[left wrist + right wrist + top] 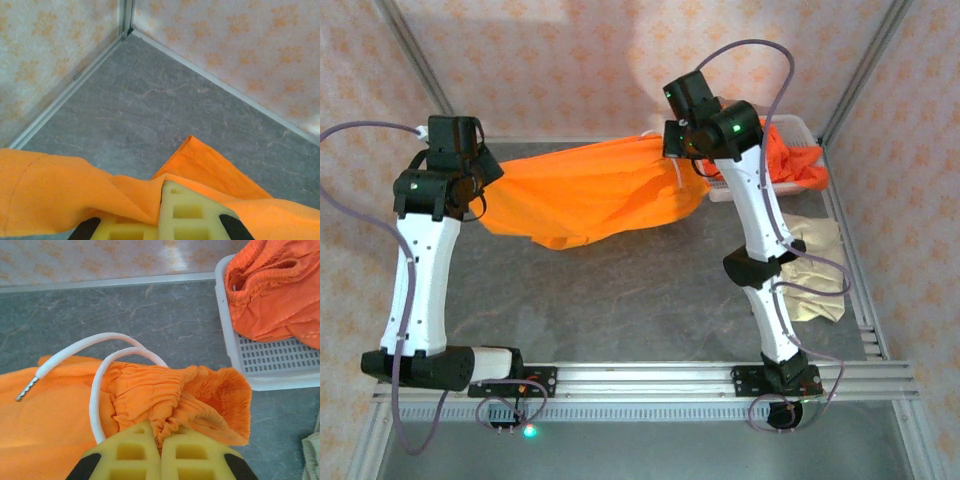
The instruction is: Fold and stack the shorts
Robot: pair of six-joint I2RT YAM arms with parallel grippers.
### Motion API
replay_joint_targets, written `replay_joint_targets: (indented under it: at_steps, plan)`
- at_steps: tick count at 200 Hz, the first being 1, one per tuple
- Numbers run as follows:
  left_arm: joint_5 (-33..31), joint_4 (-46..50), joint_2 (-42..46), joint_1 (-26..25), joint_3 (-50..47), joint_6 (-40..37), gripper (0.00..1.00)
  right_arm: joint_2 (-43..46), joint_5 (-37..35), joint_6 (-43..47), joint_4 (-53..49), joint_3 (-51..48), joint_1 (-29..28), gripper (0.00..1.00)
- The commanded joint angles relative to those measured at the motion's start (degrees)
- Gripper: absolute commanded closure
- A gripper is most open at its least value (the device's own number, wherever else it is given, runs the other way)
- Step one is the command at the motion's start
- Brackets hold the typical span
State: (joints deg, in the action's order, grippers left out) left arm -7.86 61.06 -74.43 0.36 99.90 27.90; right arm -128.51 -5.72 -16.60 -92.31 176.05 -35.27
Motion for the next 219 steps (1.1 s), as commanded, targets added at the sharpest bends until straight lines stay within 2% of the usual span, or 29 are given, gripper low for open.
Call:
replay_joint_targets:
  at_steps: [1,26,50,65,84,100,116,137,157,177,204,219]
  plan:
    - [-5.28,0.09,2.36,0.18,0.22,-2.21,1.00,5.68,-10.81,1.24,-9.72,-2.22,-1.21,1.00]
    - [-3.99,0.41,2.54,-0.01,-1.05,-2.45,1.00,9.63,-11.51,0.83,-9.65,-9.32,-2.63,1.00]
    - [-3.68,0.52,3.83,-0.44,-4.26,-2.50,1.00,15.03,-12.43,-1.02,-8.98,-21.64,-4.14,1.00]
    - [-3.30,0.03,5.05,-0.83,-7.49,-2.50,1.00,23.62,-11.23,-1.62,-1.28,-39.30,-4.98,1.00]
    - [-3.11,-0.32,6.34,-1.47,-11.65,-2.59,1.00,40.72,-2.55,-5.27,20.32,-70.66,-3.54,1.00]
    - [-3.04,-0.32,7.08,-2.20,-14.98,-2.50,1.00,51.13,7.56,-10.90,32.39,-90.78,-0.28,1.00]
    - [-2.91,-0.65,7.56,-4.06,-18.82,-1.92,1.00,55.90,11.91,-14.10,37.98,-102.96,0.37,1.00]
    - [-3.72,-1.37,7.17,-6.76,-23.39,-0.95,1.00,57.81,14.89,-16.65,42.56,-111.73,0.37,1.00]
    - [-4.19,-2.50,5.12,-7.21,-23.63,-0.61,1.00,56.57,14.71,-16.05,45.03,-112.14,0.69,1.00]
    - [-7.41,-3.66,0.82,-7.06,-17.27,-2.82,1.00,50.88,13.33,-12.04,43.83,-103.30,1.40,1.00]
    - [-9.49,0.22,-11.77,-4.58,4.28,-5.26,1.00,38.41,11.35,-4.35,40.37,-81.48,2.45,1.00]
    - [-8.11,4.32,-20.59,-2.07,20.91,-4.89,1.00,28.22,11.45,-0.73,35.20,-62.44,3.41,1.00]
